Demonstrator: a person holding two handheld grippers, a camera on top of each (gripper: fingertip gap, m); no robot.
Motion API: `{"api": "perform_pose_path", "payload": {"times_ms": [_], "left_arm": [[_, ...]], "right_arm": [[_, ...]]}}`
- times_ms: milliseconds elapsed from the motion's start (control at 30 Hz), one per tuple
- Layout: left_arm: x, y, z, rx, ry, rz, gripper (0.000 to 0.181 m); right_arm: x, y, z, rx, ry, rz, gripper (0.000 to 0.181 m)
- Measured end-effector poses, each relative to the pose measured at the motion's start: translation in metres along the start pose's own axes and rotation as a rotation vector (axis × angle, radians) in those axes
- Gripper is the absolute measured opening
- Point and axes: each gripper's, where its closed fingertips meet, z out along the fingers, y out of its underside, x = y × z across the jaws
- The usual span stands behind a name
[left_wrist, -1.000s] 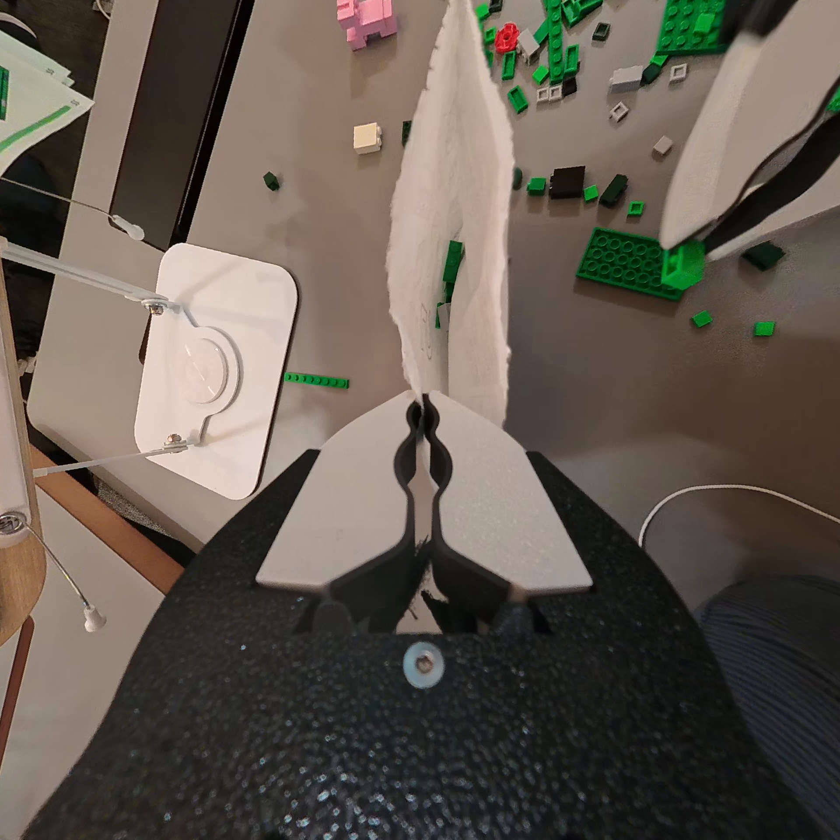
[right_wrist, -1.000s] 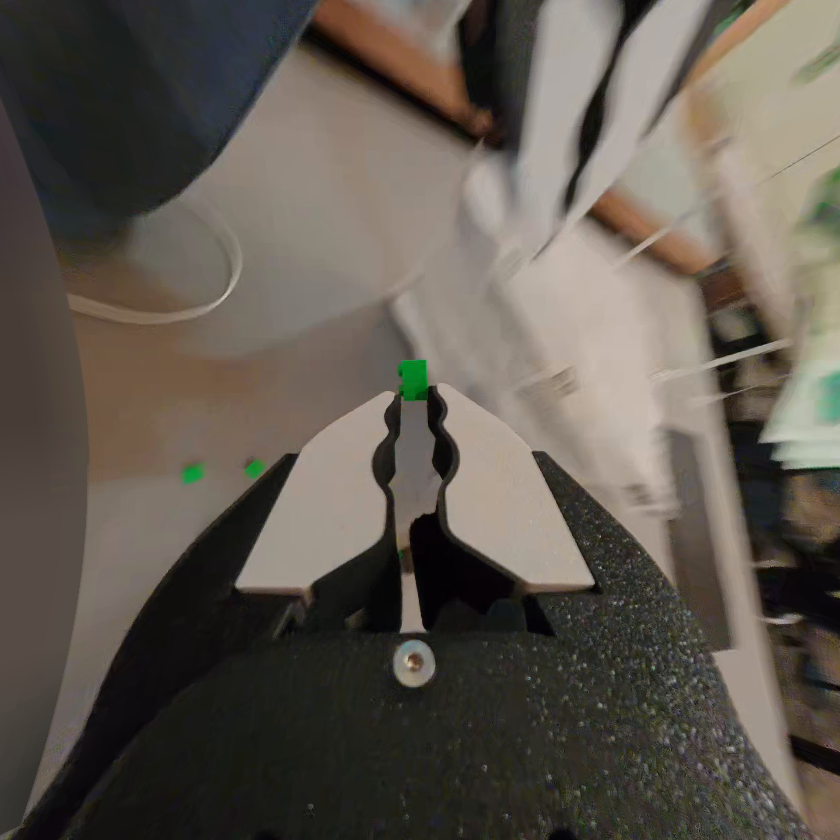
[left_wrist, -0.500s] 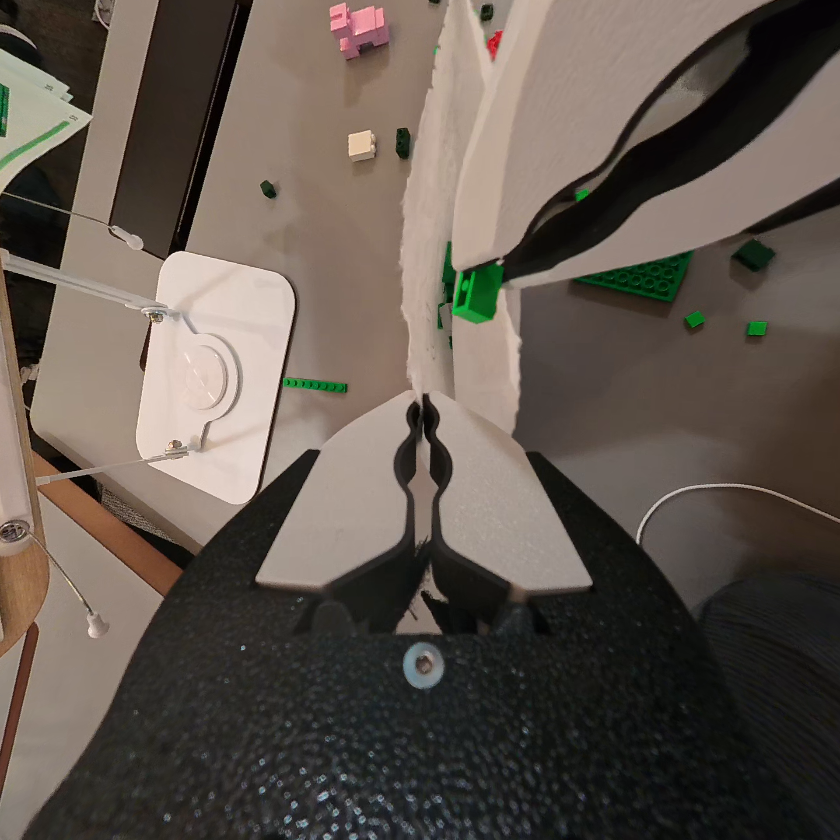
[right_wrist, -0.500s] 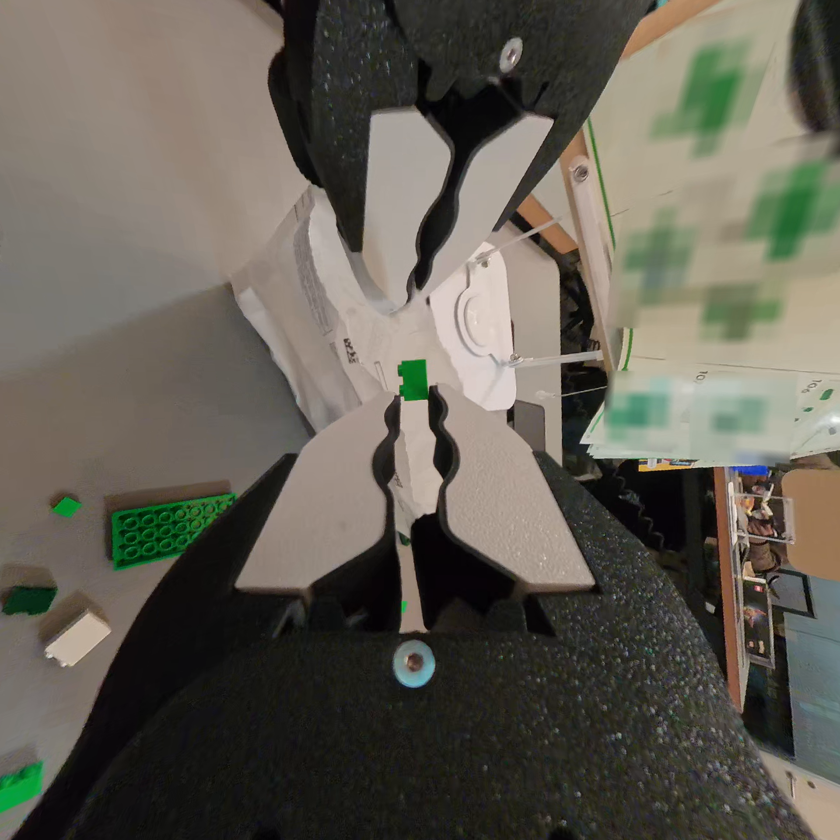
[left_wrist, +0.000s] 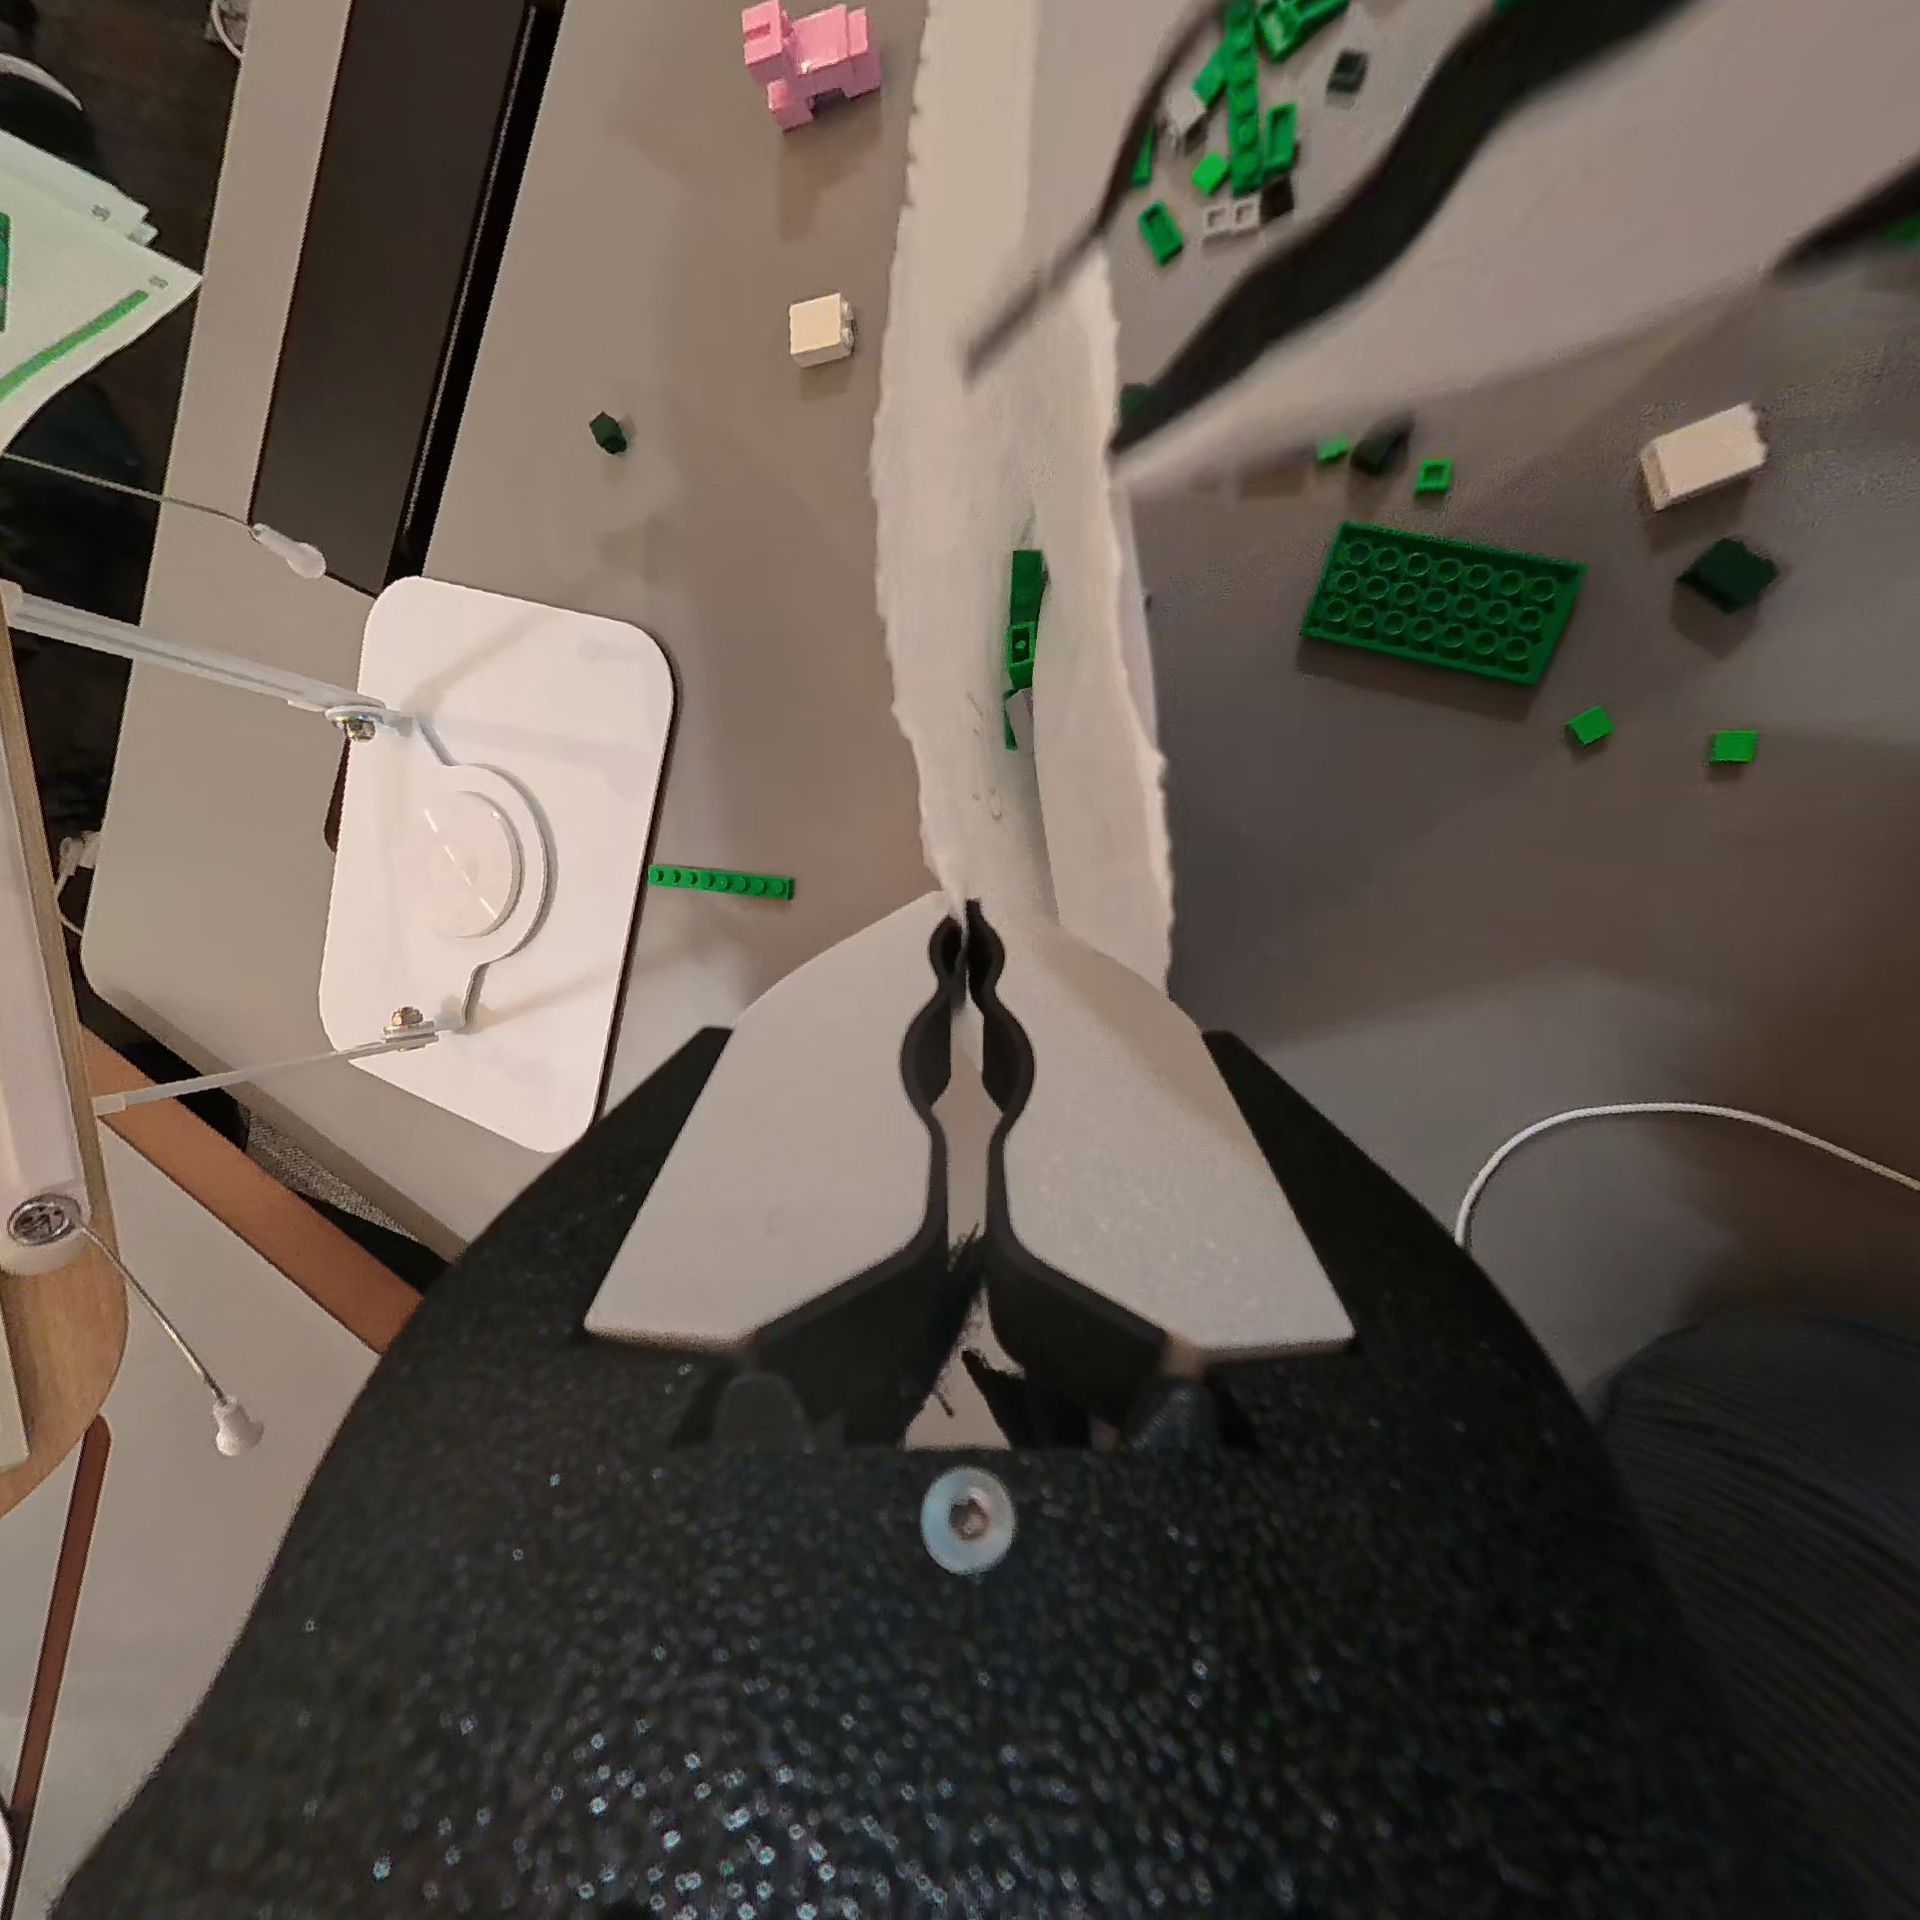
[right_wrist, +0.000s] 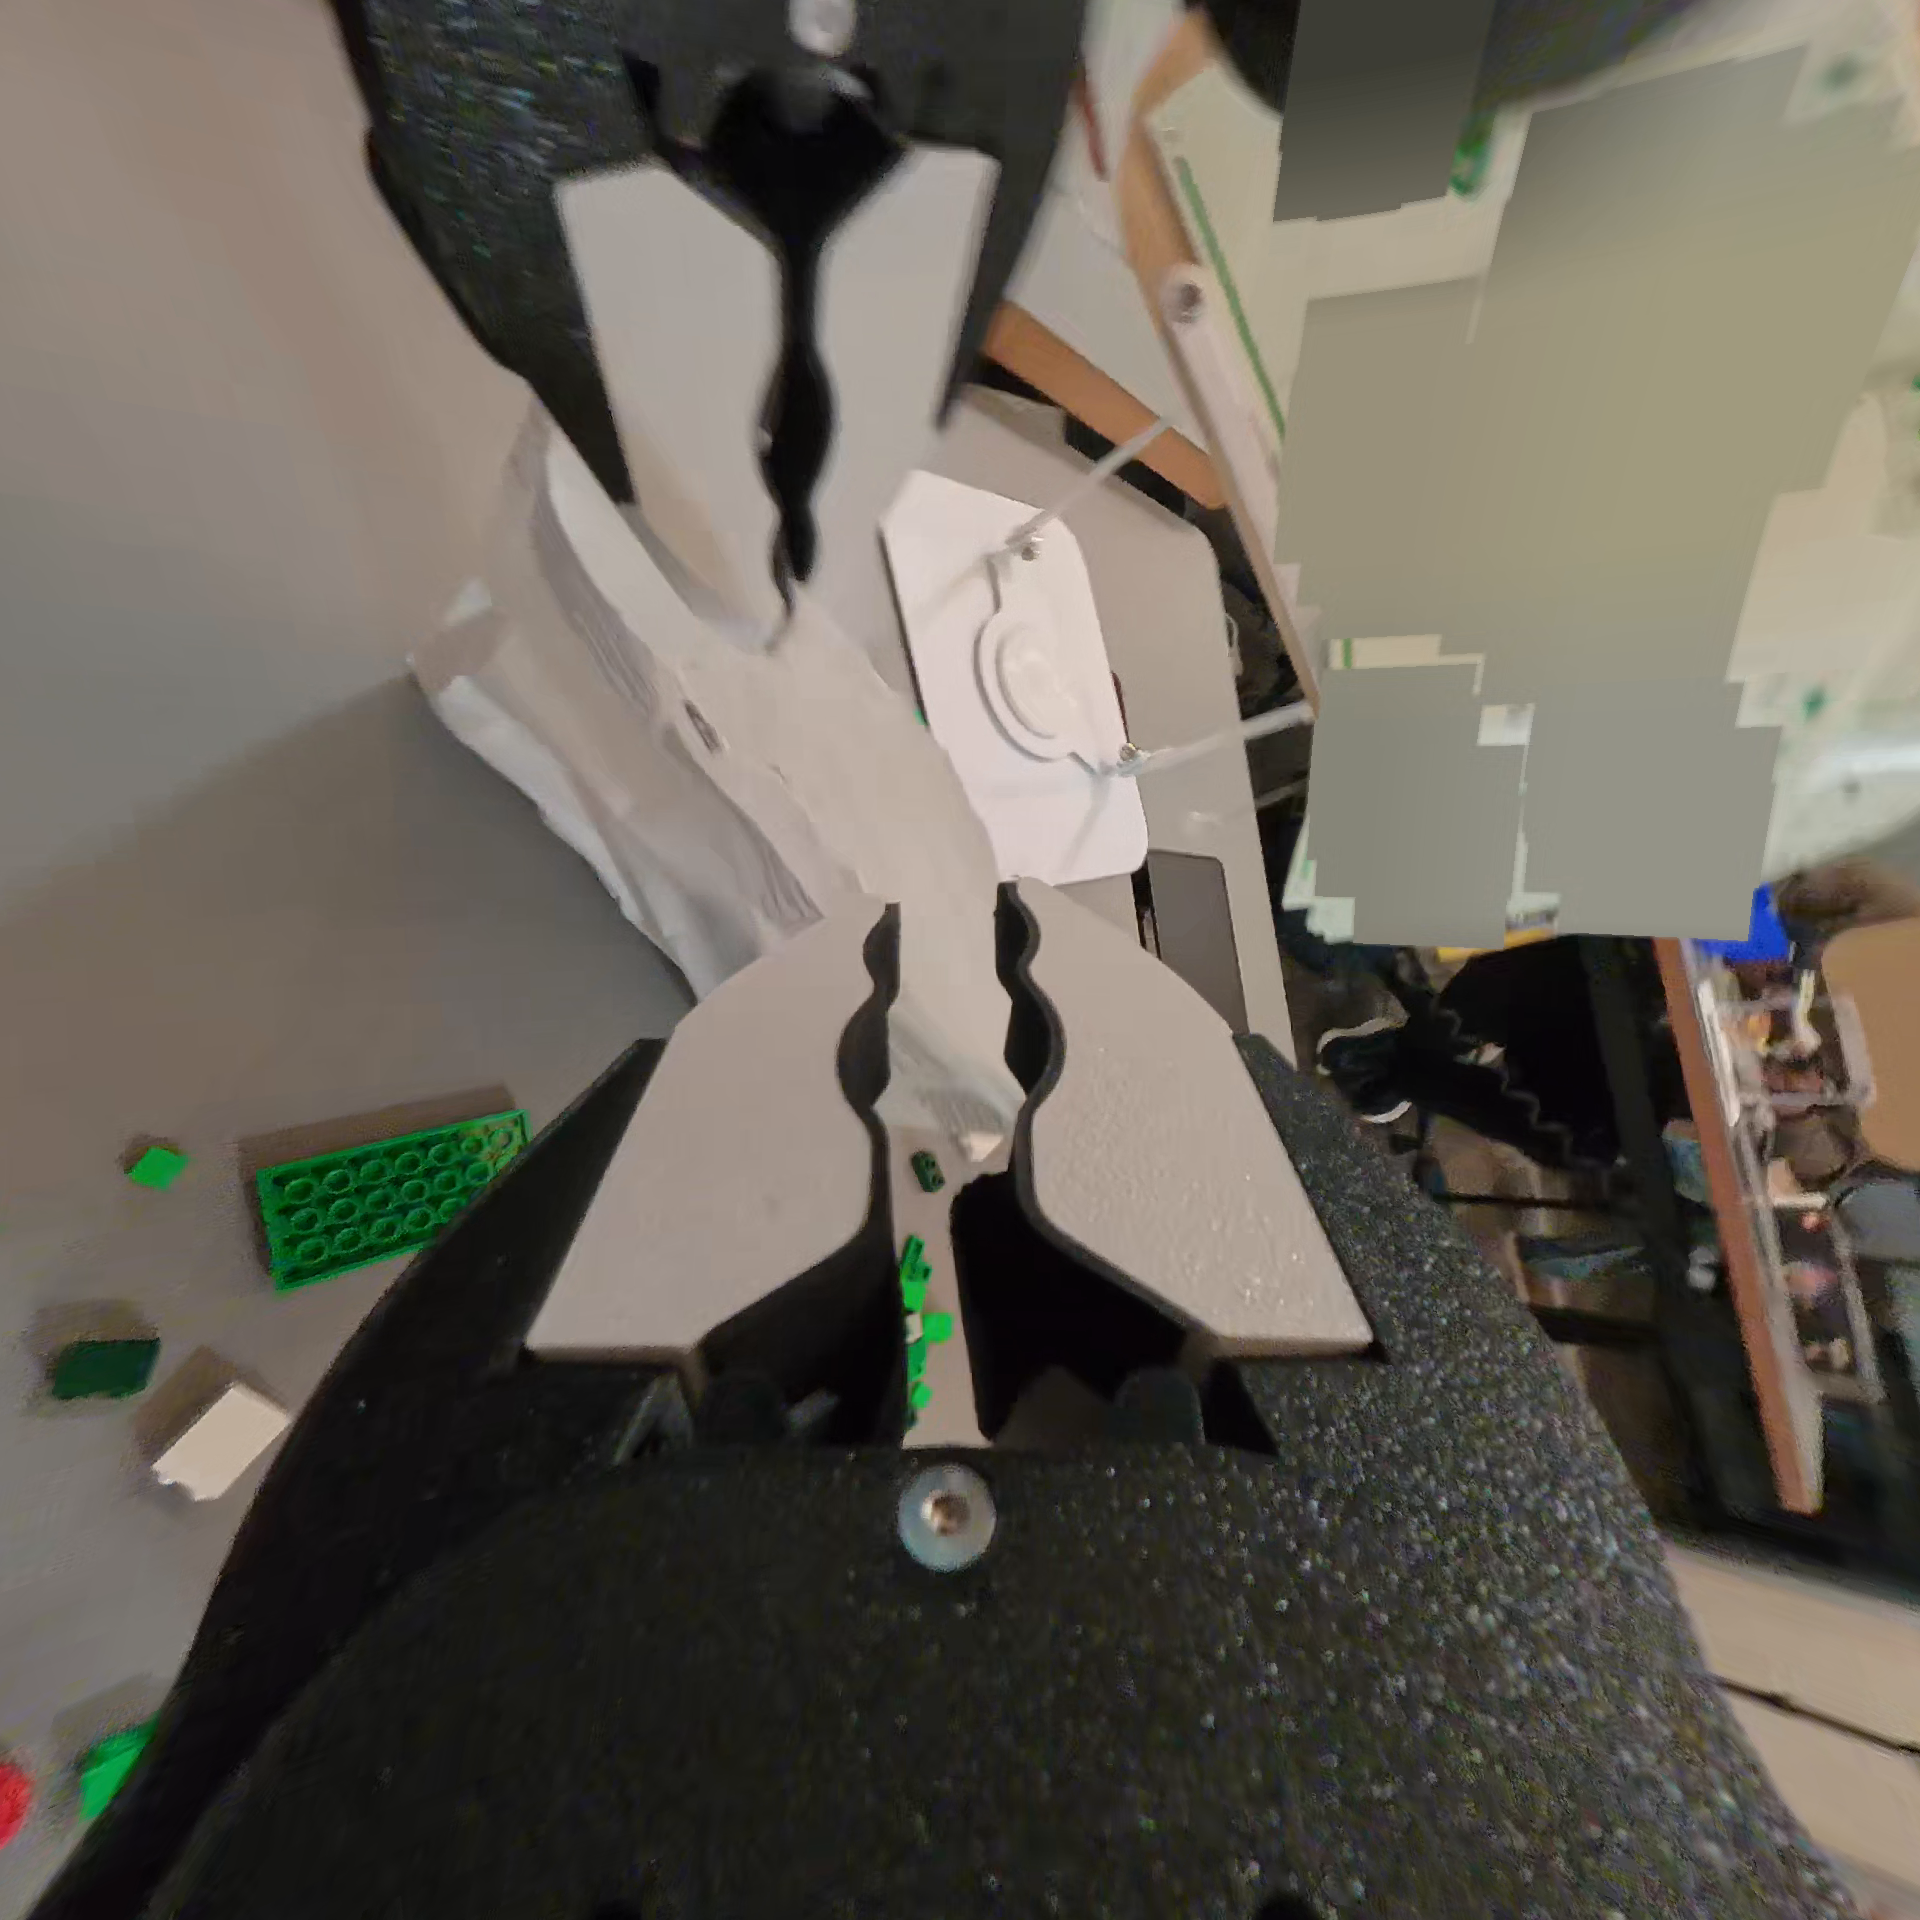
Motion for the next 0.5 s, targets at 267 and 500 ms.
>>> {"api": "perform_pose_path", "payload": {"times_ms": [267, 500], "left_arm": [[-0.005, 0.006, -0.002, 0.015, -0.002, -0.033, 0.0], [-0.007, 0.008, -0.002, 0.009, -0.008, -0.041, 0.0]], "right_arm": [[-0.01, 0.135, -0.027, -0.172, -0.035, 0.407, 0.018], [-0.036, 0.224, -0.032, -0.318, 0.004, 0.58, 0.018]]}}
